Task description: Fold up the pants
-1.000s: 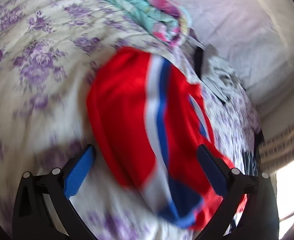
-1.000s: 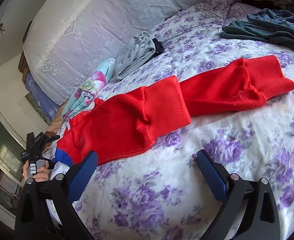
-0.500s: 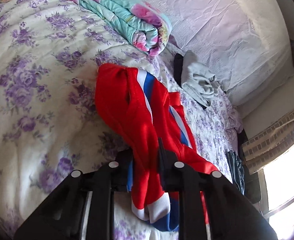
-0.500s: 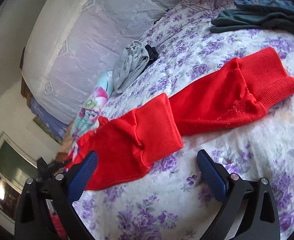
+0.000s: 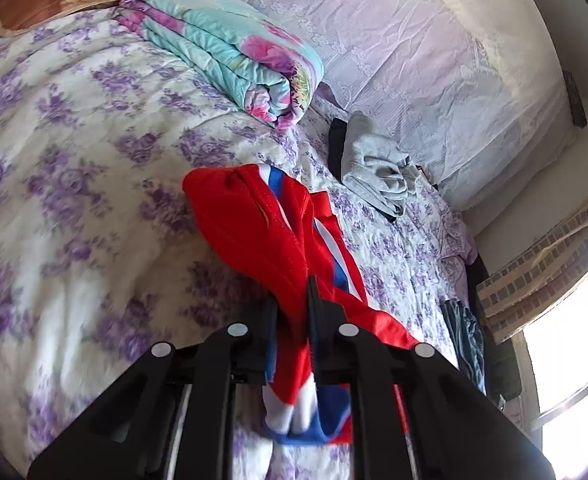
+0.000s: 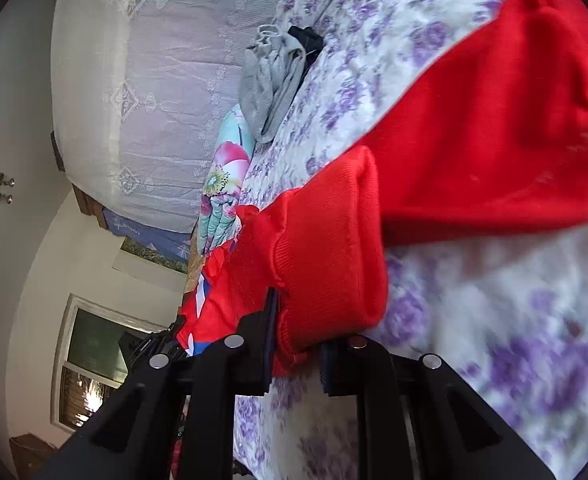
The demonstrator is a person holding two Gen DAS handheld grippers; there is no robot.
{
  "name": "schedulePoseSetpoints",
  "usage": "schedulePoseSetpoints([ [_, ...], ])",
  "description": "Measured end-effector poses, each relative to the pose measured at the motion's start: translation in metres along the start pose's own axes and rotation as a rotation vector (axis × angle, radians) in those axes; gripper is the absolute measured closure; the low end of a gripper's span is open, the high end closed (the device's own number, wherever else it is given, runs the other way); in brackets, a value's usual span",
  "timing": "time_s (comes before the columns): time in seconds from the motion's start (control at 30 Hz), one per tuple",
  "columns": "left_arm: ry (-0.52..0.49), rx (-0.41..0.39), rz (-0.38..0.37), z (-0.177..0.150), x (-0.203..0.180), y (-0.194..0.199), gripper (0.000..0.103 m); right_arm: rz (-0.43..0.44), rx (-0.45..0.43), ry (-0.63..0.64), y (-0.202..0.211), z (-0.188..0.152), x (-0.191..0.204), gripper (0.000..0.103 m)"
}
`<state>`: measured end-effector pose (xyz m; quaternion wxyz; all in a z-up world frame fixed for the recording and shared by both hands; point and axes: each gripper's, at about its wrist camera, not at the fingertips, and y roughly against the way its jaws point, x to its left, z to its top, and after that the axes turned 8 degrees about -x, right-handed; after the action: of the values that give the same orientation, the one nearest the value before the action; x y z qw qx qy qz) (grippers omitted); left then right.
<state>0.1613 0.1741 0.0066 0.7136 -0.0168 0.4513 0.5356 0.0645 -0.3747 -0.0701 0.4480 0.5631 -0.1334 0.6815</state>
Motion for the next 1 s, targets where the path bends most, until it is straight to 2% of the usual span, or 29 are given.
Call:
schedulePoseSetpoints([
  [0.17, -0.037, 0.009, 0.003, -0.026, 0.003, 0.037, 0.095, -0.102, -0.095, 0.094, 0.086, 0.012, 0.009, 0.086],
  [0.27, -0.087, 0.017, 0.057, -0.043, 0.002, 0.057, 0.095, -0.209, -0.149, 0.116, 0.134, 0.026, 0.004, 0.086],
  [0.3, -0.099, 0.017, 0.069, -0.044, 0.001, 0.061, 0.095, -0.239, -0.142, 0.107, 0.141, 0.028, 0.000, 0.080],
  [0.37, -0.131, 0.019, 0.115, -0.042, 0.001, 0.065, 0.087, -0.336, -0.114, 0.053, 0.152, 0.032, -0.014, 0.056],
  [0.4, -0.132, 0.008, 0.144, -0.036, 0.001, 0.065, 0.071, -0.380, -0.139, 0.033, 0.158, 0.034, -0.018, 0.033],
  [0.43, -0.129, -0.009, 0.166, -0.029, 0.001, 0.064, 0.053, -0.384, -0.188, 0.027, 0.166, 0.038, -0.019, 0.030],
  [0.47, -0.129, -0.020, 0.175, -0.024, 0.001, 0.062, 0.047, -0.368, -0.235, 0.030, 0.174, 0.042, -0.016, 0.030],
  [0.5, -0.137, -0.033, 0.182, -0.015, -0.001, 0.056, 0.047, -0.353, -0.275, 0.037, 0.180, 0.046, -0.013, 0.030],
  [0.57, -0.157, -0.033, 0.172, 0.008, -0.011, 0.039, 0.047, -0.313, -0.311, 0.043, 0.182, 0.053, -0.007, 0.030],
  [0.67, -0.183, 0.007, 0.117, 0.043, -0.034, -0.003, 0.046, -0.280, -0.278, 0.037, 0.165, 0.069, -0.006, 0.029],
  [0.8, -0.329, 0.070, 0.201, 0.075, -0.072, -0.078, 0.040, -0.308, -0.229, -0.013, 0.139, 0.085, -0.025, 0.029],
  [0.87, -0.367, 0.154, 0.213, 0.080, -0.083, -0.118, 0.037, -0.311, -0.202, -0.045, 0.130, 0.087, -0.034, 0.028],
  [1.0, -0.395, 0.308, 0.171, 0.072, -0.097, -0.181, 0.037, -0.351, -0.198, -0.022, 0.125, 0.086, -0.038, 0.028],
])
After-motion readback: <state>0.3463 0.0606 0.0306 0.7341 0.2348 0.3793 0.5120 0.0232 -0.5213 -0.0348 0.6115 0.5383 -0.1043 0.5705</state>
